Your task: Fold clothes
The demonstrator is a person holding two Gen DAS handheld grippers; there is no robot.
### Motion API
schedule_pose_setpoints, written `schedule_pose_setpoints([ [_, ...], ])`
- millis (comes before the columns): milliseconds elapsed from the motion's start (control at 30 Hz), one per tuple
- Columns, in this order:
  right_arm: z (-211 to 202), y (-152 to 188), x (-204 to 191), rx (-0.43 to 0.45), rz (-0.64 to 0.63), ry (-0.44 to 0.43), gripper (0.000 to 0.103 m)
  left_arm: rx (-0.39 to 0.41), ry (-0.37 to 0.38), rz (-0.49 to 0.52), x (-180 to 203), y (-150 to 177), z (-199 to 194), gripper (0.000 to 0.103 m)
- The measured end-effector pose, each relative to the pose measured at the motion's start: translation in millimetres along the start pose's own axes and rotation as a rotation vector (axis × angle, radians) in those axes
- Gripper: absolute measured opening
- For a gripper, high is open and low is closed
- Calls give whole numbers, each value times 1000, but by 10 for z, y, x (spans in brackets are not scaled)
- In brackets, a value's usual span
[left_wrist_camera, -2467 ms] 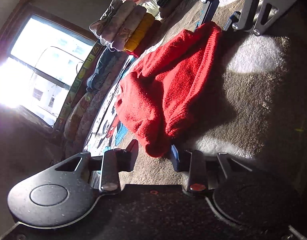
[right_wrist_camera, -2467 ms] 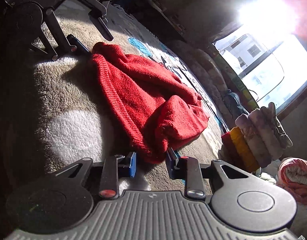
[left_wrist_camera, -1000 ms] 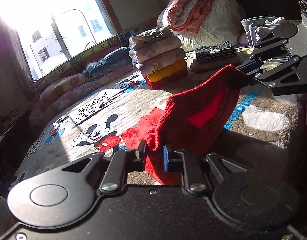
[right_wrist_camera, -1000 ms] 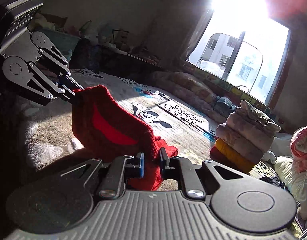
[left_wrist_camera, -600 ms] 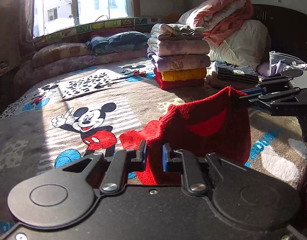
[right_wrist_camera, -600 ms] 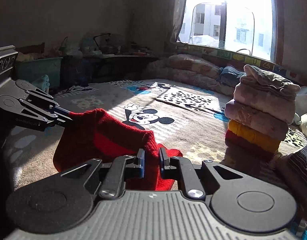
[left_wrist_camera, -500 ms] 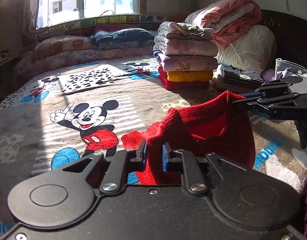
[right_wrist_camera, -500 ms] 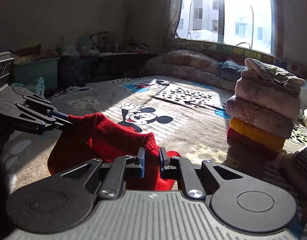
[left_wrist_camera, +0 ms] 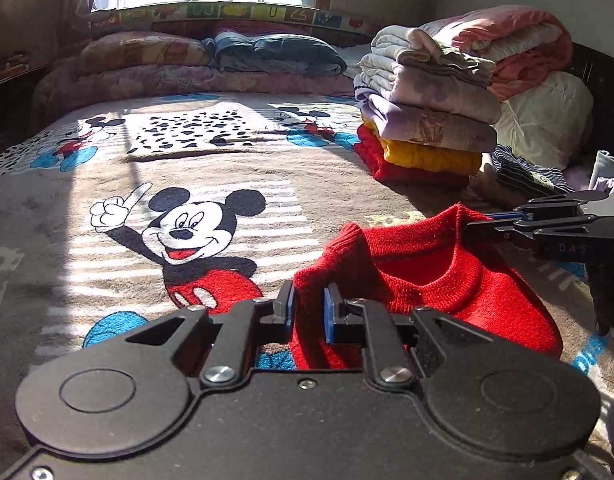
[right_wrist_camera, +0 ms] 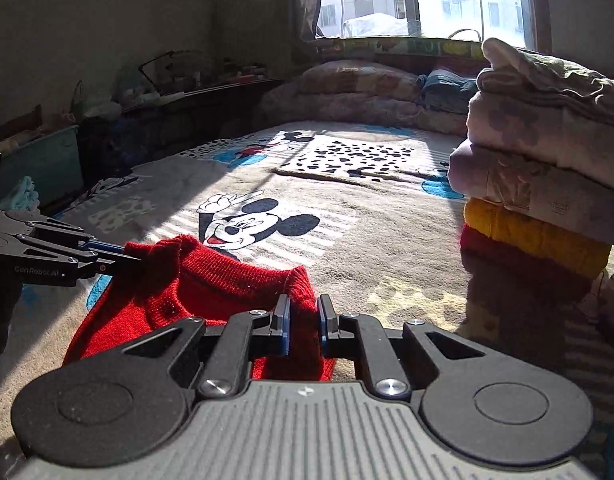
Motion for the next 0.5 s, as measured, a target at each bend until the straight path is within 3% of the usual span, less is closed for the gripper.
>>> schedule_pose_setpoints([
  [333,442,68,204,-79,46,10,15,-53,6,-60,-145,112,347,13],
  [500,557,77,381,-85,199,-5,17,-72,0,-77,-149,198,456,14],
])
Point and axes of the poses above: each gripper's, at about its wrist camera, not at the fingertips, and z roughly the way its jaws point, x to its right, y to its underside, the point moved 5 cm from there along z, roughly the way its jaws point, and after that the axes turned 11 degrees about z, right-handed, at the moved point
